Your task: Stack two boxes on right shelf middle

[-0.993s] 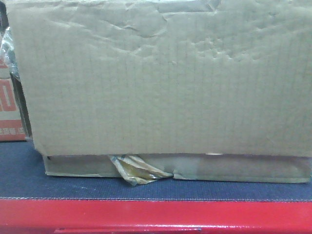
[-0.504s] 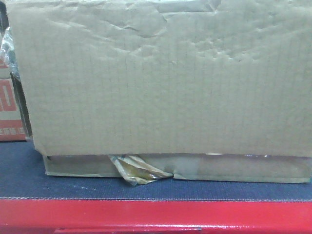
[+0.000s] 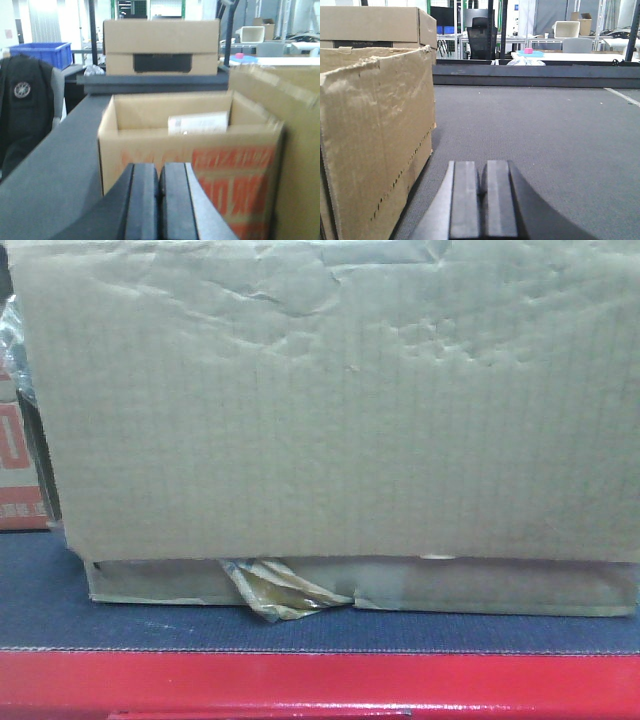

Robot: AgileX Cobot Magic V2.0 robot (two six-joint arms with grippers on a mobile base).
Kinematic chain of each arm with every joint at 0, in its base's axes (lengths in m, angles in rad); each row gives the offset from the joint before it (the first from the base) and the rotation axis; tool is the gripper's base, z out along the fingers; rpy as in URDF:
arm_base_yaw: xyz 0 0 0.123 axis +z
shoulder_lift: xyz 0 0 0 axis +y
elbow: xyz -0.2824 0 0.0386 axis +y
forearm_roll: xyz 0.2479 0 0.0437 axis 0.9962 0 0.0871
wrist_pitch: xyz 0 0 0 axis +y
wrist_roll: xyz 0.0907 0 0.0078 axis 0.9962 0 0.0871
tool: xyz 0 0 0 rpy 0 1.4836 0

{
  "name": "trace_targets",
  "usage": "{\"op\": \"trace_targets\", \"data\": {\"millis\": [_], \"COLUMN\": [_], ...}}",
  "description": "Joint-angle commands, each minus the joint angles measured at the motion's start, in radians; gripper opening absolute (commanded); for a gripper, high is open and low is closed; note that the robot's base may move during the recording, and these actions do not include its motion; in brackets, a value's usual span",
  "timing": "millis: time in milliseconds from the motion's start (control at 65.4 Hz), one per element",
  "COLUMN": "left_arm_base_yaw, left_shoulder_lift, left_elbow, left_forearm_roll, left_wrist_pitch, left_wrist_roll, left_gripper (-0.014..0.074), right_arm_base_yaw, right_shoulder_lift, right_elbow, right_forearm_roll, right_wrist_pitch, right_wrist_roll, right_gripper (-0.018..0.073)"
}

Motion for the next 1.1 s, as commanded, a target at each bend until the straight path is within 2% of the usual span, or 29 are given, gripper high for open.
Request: {"op": "trace_targets", "data": {"millis": [0, 153, 382, 657, 734, 825, 917, 1085], "left_arm_base_yaw": [0.003, 0.003, 0.003, 0.003, 0.007, 0.043, 0.102, 0.198], "left_shoulder_lift": [0.052, 0.286, 0.739, 1.102, 1.164, 1.240, 1.313, 1.398], "left_elbow": [-0.137, -0.389, -0.757, -0.949, -0.993, -1.078, -1.172, -1.294], "left_forearm_roll": [0.001, 0.001, 0.000, -0.027, -0.075, -0.139, -0.169, -0.183], "left_wrist_pitch": [0.114, 0.250, 0.564, 0.560, 0.590, 0.682, 0.782, 0.905], "left_wrist_roll": [-0.001, -0.001, -0.001, -0.001, -0.003, -0.003, 0.011, 0.115], "left_gripper": [-0.0111, -0.0111, -0.0111, -0.0111, -0.0111, -0.0111, -0.0111, -0.0111], "right_arm_base_yaw": [0.000, 0.000, 0.000, 0.000, 0.000, 0.000, 0.000, 0.000], "right_shoulder_lift": [-0.002, -0.002, -0.002, -0.002, -0.002, -0.002, -0.002, -0.002], "right_elbow": [0.000, 0.000, 0.000, 0.000, 0.000, 0.000, 0.000, 0.000], "right_forearm_roll": [0.006, 0.006, 0.006, 0.006, 0.006, 0.006, 0.006, 0.006], "right_wrist_pitch": [-0.016, -0.016, -0.016, -0.016, -0.016, -0.016, -0.016, -0.016], "right_wrist_roll": [-0.003, -0.003, -0.003, -0.003, -0.003, -0.003, -0.003, -0.003], "right_gripper": [-0.0161, -0.0161, -0.0161, -0.0161, -0.0161, -0.0161, -0.0161, -0.0161]}}
